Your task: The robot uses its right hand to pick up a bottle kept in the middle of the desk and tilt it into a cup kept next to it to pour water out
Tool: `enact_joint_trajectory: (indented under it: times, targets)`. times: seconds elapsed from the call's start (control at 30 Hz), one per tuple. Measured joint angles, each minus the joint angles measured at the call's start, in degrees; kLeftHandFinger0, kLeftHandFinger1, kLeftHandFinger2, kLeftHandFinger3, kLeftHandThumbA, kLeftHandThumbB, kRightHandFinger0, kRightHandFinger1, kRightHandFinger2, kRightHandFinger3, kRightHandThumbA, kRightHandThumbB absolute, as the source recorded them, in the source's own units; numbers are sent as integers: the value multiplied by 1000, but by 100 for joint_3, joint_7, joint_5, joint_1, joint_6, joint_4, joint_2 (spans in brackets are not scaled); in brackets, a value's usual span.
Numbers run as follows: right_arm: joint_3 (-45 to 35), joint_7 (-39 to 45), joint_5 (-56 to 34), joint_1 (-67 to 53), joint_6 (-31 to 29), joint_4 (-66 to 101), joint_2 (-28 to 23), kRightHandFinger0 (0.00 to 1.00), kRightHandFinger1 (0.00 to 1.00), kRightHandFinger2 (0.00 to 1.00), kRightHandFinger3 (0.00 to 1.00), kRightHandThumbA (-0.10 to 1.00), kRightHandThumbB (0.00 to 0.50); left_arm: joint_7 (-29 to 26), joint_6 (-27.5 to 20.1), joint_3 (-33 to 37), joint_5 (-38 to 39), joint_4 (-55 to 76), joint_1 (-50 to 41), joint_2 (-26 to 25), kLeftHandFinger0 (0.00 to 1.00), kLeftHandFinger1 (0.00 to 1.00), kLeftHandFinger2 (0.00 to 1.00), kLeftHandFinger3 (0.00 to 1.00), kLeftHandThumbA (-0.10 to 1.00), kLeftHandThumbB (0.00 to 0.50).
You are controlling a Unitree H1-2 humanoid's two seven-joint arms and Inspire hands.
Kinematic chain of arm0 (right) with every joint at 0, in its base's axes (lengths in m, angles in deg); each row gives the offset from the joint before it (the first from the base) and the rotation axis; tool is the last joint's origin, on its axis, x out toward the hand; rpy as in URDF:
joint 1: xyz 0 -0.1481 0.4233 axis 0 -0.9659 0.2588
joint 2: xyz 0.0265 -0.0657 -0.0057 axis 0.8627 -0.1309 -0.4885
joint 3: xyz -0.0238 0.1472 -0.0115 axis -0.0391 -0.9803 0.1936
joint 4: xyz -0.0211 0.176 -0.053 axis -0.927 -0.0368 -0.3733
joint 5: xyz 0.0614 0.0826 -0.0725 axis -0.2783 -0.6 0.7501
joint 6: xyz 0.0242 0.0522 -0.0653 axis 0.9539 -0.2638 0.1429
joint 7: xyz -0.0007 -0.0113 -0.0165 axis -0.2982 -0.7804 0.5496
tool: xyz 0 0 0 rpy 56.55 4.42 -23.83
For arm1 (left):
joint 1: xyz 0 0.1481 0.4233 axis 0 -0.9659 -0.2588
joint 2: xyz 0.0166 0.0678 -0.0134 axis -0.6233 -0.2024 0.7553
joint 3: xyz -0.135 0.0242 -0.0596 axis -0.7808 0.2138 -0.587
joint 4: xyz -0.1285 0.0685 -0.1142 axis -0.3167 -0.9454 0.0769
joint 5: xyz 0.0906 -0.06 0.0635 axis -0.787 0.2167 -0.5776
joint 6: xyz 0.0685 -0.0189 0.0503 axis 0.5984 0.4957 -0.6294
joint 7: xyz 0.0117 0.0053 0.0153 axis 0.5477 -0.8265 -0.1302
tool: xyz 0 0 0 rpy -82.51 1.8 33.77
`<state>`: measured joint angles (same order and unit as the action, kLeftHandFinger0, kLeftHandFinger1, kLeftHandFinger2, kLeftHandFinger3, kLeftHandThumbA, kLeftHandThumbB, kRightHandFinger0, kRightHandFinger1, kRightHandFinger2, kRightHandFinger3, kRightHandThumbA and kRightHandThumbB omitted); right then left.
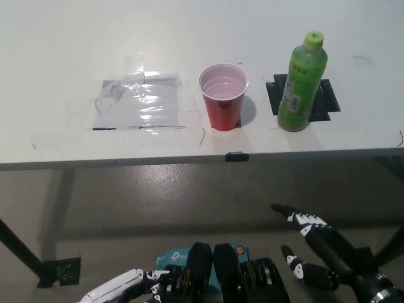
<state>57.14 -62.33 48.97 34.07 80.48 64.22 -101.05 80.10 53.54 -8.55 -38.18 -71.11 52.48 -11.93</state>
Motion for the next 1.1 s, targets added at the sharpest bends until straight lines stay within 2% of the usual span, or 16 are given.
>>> enact_joint_trajectory:
  times: [0.07, 0.1, 0.17, 0.2, 0.3, 0.63, 0.87, 1.1]
  targets:
    - [-231, -2, 8, 44, 104, 100, 43, 1000, 1000, 1000, 1000, 499, 375, 25, 4, 1, -1, 0, 4, 12, 1000, 1000, 1000, 1000, 380, 500]
    - [-351, -8, 10, 82, 162, 137, 78, 1000, 1000, 1000, 1000, 593, 423, 27, 5, 2, -2, 0, 4, 19, 1000, 1000, 1000, 1000, 375, 500]
    - [-569, -22, 35, 177, 279, 212, 177, 1000, 1000, 1000, 1000, 751, 482, 35, 9, 1, -2, 0, 4, 33, 1000, 1000, 1000, 1000, 380, 500]
    - [-672, -37, 63, 266, 373, 239, 244, 1000, 1000, 1000, 1000, 850, 499, 48, 9, 1, -2, 0, 4, 40, 1000, 1000, 1000, 1000, 380, 500]
    - [-948, -45, 132, 561, 681, 256, 406, 1000, 1000, 1000, 1000, 989, 500, 77, 22, 0, -3, 0, 4, 43, 1000, 1000, 1000, 1000, 384, 500]
    - [-1264, -82, 901, 1772, 1619, -53, 540, 1000, 1000, 1000, 1000, 1000, 500, 122, 60, -1, -10, 0, 0, 53, 1000, 1000, 1000, 1000, 393, 500]
    - [-2056, -23, 1076, 2566, 1912, -1183, 1006, 1000, 1000, 1000, 1000, 1000, 500, 131, 77, -6, -13, 2, -27, 61, 1000, 1000, 1000, 1000, 368, 500]
    - [-2785, -80, 1356, 3373, 2029, -2605, 1697, 1000, 1000, 1000, 1000, 975, 500, 133, 90, -5, -21, 19, -56, 85, 1000, 1000, 1000, 1000, 375, 500]
